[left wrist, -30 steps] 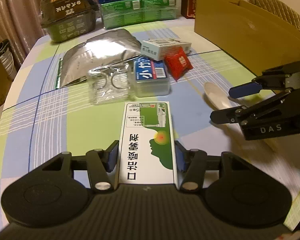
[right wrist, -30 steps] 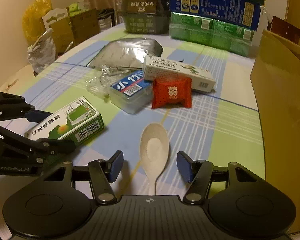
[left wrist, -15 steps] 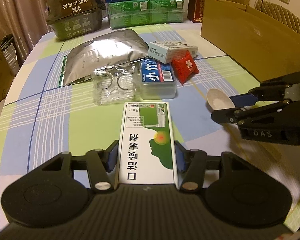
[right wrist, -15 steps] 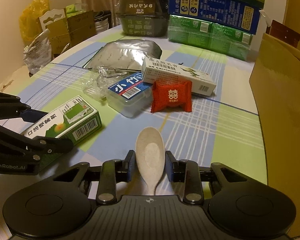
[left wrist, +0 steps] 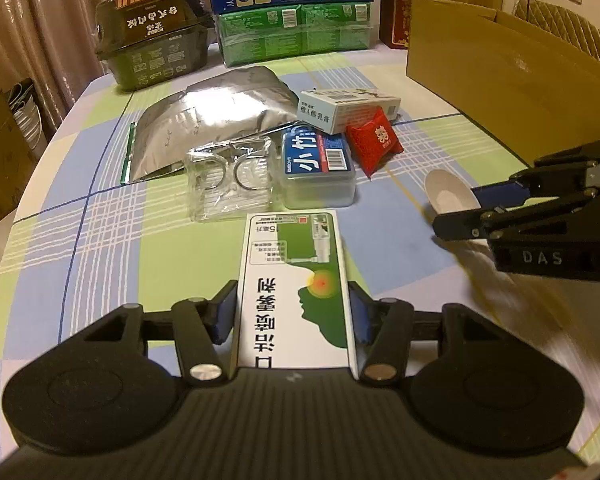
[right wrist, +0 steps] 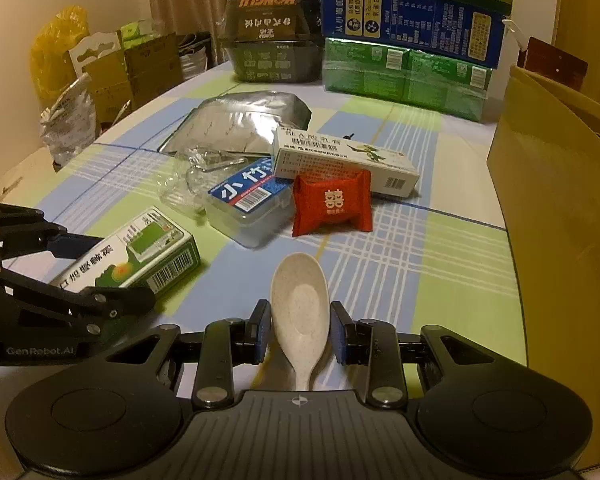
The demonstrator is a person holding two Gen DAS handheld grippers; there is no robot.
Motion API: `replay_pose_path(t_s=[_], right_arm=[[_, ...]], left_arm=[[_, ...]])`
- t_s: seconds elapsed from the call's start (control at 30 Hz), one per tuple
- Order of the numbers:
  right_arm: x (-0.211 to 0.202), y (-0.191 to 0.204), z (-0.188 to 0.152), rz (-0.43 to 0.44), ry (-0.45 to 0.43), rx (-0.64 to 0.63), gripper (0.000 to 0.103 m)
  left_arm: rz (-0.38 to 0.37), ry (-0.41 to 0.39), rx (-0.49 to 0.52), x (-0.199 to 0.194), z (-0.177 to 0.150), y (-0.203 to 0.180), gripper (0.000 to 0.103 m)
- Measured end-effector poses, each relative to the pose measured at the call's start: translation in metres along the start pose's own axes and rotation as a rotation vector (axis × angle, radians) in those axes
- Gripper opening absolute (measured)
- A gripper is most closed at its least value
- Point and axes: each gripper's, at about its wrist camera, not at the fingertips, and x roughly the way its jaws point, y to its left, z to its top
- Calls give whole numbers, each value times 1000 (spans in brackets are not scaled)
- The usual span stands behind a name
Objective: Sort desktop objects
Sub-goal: 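Lift the spray box with the left gripper while the right gripper lifts the spoon, then carry the spray box and spoon toward the cardboard box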
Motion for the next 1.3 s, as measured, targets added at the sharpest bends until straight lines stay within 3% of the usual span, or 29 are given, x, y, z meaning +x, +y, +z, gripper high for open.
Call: replay_pose_path(t_s=[0.37,0.4,0.43,0.57,0.8,1.3], right_arm=[[-23,-12,7,13,-61,74,27],[-26,-12,7,9,-66,74,24],[-28,-13,7,5,-70,72,0],[-33,-19,5,-48,-62,91,0],[-23,-24,-2,-9,-8,147,0],[-52,-28,14,2,-101,185,0]], left_arm=[[21,-61,-38,-26,11,7,51],[21,-71,-36,-29,12,6,51],[22,-80,-31,-33,13,5,51],[26,-89,-2,-38,12,-2,51],[5,-58,-19,-32,4,2,51],[3,-137,-10,-52,20,-13,51]])
